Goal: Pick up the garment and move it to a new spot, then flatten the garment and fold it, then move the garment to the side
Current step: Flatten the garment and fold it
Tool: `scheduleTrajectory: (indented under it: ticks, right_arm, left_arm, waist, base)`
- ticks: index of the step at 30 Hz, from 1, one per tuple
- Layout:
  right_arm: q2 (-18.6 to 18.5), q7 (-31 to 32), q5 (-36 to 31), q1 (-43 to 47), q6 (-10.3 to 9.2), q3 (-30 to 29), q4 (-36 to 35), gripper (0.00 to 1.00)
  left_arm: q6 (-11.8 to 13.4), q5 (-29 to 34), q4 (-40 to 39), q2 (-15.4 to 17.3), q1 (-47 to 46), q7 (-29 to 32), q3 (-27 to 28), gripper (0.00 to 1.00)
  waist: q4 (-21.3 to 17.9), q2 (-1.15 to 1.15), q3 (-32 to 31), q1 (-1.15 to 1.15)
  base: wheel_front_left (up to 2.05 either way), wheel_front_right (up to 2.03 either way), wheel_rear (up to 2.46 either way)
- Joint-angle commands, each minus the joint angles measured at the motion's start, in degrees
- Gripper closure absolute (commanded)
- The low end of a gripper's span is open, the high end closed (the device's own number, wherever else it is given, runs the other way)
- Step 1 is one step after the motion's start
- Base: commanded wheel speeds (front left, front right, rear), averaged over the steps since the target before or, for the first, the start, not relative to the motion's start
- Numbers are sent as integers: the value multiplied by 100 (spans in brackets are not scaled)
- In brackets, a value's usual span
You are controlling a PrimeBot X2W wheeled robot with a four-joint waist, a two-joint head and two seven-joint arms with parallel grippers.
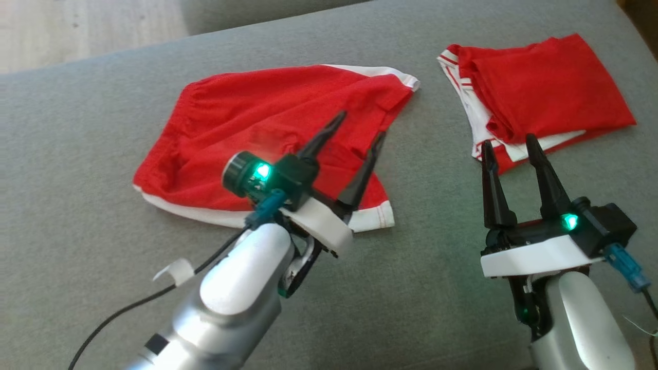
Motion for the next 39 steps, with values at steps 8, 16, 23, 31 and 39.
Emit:
scheduleTrajectory:
  ticks: [8,16,23,31,39]
  right_arm:
    - [20,-73,-53,-12,39,132,-105,0]
    - [20,-42,-114,216,39,77,-84,0]
    - [20,-13,-90,324,39,114,-75,0]
    - [20,46,-88,286,39,100,-73,0]
    - [20,147,-56,355,39,298,-28,0]
  left_arm:
    - [395,-225,-386,600,197,-623,912,0]
    - [742,-351,-1181,1330,1459,-732,1648,0]
    - [1004,-225,-1861,1247,2485,-737,2495,0]
    - [673,74,-1913,1001,2835,-738,2808,0]
    - [411,261,-1831,778,2808,-738,3031,0]
  waist:
    - [439,0,-247,0]
    - [817,0,-412,0]
    - [942,0,-460,0]
    - [936,0,-515,0]
    - [956,0,-463,0]
  base:
    - [0,0,0]
    - [0,0,0]
    - [0,0,0]
    - [0,0,0]
    - [0,0,0]
